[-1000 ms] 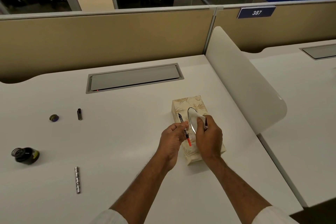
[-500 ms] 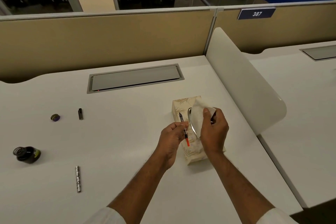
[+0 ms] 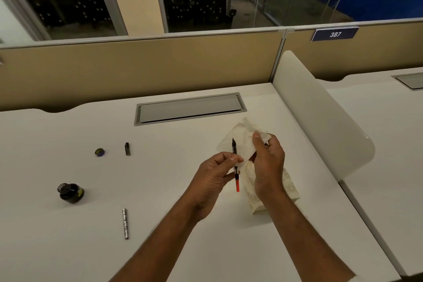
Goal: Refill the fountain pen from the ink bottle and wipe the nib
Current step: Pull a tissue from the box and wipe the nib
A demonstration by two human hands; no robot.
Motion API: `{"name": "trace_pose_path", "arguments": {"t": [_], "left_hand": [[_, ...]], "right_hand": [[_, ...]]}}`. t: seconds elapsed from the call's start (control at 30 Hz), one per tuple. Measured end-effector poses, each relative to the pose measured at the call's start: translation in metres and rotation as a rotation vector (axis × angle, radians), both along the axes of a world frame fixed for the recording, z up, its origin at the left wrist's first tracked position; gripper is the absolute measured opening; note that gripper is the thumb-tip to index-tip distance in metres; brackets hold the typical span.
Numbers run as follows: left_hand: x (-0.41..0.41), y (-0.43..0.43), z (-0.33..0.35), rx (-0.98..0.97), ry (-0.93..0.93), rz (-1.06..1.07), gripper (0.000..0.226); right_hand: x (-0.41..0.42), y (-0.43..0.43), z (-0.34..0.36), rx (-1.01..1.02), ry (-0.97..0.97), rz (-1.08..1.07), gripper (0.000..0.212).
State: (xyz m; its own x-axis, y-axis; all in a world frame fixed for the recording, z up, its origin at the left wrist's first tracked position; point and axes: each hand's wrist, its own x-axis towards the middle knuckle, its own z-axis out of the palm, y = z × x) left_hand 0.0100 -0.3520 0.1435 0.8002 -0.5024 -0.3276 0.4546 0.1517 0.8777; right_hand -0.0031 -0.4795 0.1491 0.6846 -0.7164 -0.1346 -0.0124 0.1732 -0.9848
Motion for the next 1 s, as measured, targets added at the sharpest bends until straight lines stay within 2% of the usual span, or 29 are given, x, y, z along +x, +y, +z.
{"name": "trace_pose_path", "arguments": {"t": [0.1,0.23,0.4,0.67,0.8,0.87,0.93,1.0], "left_hand": [[-0.004,0.016,0.012,0.017,0.017,0.055,0.018],[-0.01,0.042,0.029,0.054,-0.025,0.106,0.02],[-0.016,0.075,0.049,0.096,-0.112,0.096,0.025],[-0.024,0.118,0.068,0.18,-0.12,0.116,0.026],[-0.027,0.136,0.074,0.237,-0.115,0.128,0.016],[-0.029,0.145,0.075,0.263,-0.128,0.131,0.013],[-0.03,0.153,0.077,0.272,-0.14,0.13,0.013],[-0.031,0.16,0.08,0.285,-0.153,0.123,0.013]], "right_hand": [[-0.003,0.022,0.014,0.057,-0.024,0.044,0.011],[-0.01,0.048,0.033,0.219,-0.118,0.128,0.019],[-0.014,0.077,0.046,0.2,-0.138,0.185,0.015],[-0.024,0.117,0.058,0.178,-0.159,0.321,0.016],[-0.027,0.127,0.064,0.338,-0.154,0.383,0.043],[-0.026,0.128,0.065,0.432,-0.115,0.399,0.048],[-0.026,0.13,0.065,0.485,-0.088,0.449,0.042],[-0.026,0.13,0.065,0.444,-0.089,0.547,0.032]]}}
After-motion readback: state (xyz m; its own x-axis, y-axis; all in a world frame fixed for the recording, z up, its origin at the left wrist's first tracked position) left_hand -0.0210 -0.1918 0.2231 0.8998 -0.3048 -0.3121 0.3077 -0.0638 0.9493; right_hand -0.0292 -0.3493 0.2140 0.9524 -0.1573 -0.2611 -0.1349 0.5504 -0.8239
